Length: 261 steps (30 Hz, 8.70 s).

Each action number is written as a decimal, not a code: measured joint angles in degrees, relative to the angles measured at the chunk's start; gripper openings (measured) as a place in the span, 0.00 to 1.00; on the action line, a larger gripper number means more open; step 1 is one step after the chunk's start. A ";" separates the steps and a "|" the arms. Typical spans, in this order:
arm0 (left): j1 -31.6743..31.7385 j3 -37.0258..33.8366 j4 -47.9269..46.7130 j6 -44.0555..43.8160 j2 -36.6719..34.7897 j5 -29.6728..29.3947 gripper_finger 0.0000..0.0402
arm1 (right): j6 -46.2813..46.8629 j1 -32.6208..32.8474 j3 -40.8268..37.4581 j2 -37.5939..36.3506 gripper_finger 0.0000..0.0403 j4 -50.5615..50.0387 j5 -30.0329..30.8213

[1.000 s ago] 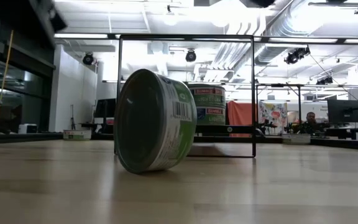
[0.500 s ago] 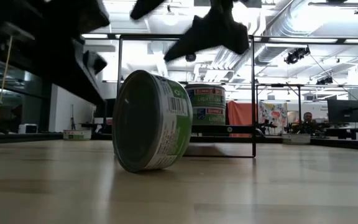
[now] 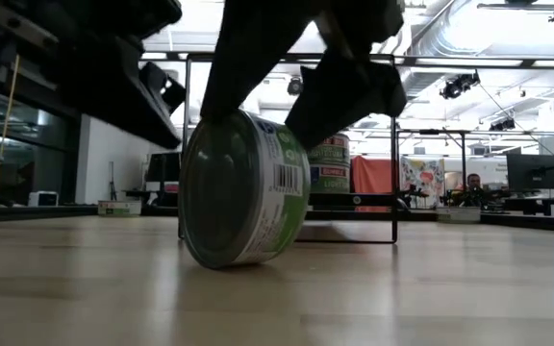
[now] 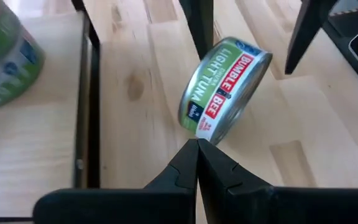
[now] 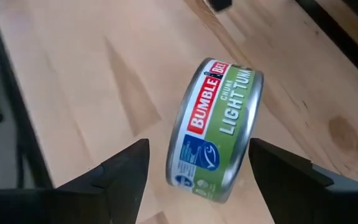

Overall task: Stack canned seafood by type on shelf
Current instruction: Stack the green tuna can on top of the other green tuna cans on the shelf, then adjust the green tuna cans on the shelf

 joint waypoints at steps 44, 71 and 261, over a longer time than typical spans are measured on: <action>6.70 -17.70 -13.68 -21.41 -41.63 -1.01 0.00 | 56.35 6.52 -40.04 -47.26 0.28 -26.33 19.92; 6.84 -16.72 2.00 -29.28 -42.57 -17.75 0.00 | 15.21 -22.48 -60.58 -45.49 0.28 54.76 -4.88; 10.84 -16.72 -15.62 -43.16 -42.57 -16.02 0.00 | 25.99 -29.59 -55.12 -34.56 0.00 38.51 -14.57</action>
